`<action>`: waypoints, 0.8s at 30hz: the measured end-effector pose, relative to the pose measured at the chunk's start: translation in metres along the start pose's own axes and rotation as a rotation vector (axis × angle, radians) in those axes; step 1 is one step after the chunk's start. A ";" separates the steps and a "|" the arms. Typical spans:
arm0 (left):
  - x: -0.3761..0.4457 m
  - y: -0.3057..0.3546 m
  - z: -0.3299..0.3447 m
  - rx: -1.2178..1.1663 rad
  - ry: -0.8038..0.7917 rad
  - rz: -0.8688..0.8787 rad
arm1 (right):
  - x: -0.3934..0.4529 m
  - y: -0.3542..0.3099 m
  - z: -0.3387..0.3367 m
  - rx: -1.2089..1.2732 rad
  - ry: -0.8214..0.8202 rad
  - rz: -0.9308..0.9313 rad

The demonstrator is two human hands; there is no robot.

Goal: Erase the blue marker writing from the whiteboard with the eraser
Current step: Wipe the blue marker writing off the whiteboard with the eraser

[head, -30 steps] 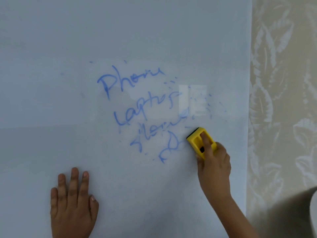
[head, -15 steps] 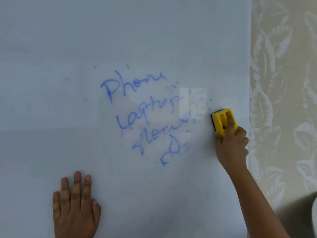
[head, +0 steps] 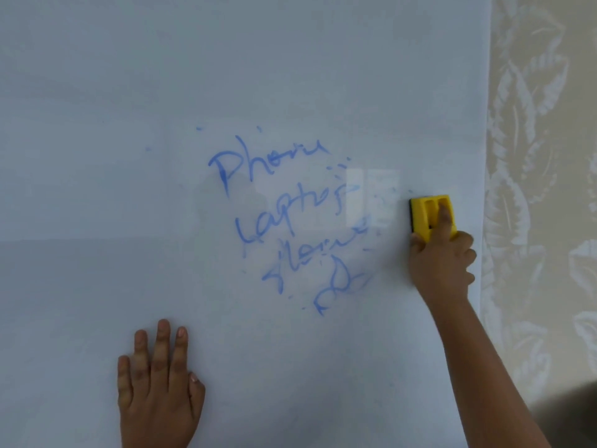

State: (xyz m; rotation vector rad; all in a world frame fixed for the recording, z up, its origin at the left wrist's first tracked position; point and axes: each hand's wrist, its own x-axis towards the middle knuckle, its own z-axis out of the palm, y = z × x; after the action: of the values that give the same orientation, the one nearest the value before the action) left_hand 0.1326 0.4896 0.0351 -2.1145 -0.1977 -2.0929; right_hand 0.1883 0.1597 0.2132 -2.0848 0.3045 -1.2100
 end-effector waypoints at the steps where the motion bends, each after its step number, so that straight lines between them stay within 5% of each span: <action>1: 0.000 0.000 0.000 0.001 -0.003 0.000 | 0.010 -0.006 -0.001 0.043 -0.008 0.058; 8: -0.002 -0.002 0.002 0.007 -0.007 -0.002 | -0.032 -0.048 0.012 -0.113 0.078 -0.250; 15: -0.004 -0.002 0.001 0.005 -0.038 -0.003 | -0.015 -0.045 0.005 0.016 0.035 -0.027; 21: 0.001 -0.002 -0.007 -0.055 -0.071 -0.007 | -0.065 -0.079 0.017 -0.115 0.070 -0.298; 24: 0.014 0.007 -0.021 -0.164 -0.089 0.046 | -0.065 -0.057 0.015 -0.083 0.013 -0.242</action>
State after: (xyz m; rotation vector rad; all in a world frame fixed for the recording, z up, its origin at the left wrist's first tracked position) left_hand 0.1133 0.4776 0.0491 -2.2828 0.0124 -2.0553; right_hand 0.1578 0.2416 0.2031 -2.2355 0.1115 -1.3725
